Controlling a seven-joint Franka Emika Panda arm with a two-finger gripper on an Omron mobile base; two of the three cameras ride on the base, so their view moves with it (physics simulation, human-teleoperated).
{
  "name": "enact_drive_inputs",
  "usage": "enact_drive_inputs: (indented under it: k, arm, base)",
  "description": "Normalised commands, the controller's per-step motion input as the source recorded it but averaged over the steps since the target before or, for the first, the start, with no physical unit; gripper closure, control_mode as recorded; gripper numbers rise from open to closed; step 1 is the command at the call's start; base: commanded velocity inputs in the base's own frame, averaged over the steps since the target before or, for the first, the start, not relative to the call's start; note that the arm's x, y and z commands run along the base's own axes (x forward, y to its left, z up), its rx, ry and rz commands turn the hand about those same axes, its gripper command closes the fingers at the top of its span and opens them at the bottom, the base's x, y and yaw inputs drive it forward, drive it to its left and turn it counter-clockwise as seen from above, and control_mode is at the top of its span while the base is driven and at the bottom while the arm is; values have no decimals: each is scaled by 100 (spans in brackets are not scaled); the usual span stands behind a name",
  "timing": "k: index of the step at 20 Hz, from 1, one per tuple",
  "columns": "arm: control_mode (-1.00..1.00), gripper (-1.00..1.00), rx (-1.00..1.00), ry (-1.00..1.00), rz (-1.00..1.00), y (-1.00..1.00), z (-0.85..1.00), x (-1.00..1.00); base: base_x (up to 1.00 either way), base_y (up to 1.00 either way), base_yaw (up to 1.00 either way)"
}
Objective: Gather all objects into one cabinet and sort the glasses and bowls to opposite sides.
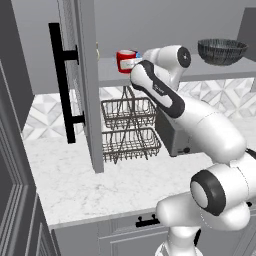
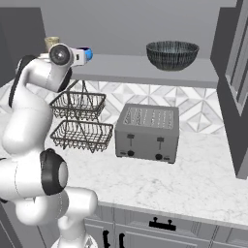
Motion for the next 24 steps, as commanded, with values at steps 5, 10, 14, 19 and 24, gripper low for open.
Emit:
enact_drive_inputs:
  k: [5,10,14,19,24]
  arm:
    - [-100,100,0,1,5,57,0,0]
    - [-100,100,0,3,3,51,0,14]
    - [-100,100,0,5,1,36,0,32]
    - [-100,100,0,4,0,26,0,18]
    - [-100,100,0,1,0,14,0,14]
  base:
    - [0,0,0]
    - [0,0,0]
    - [0,0,0]
    - [0,0,0]
    - [0,0,0]
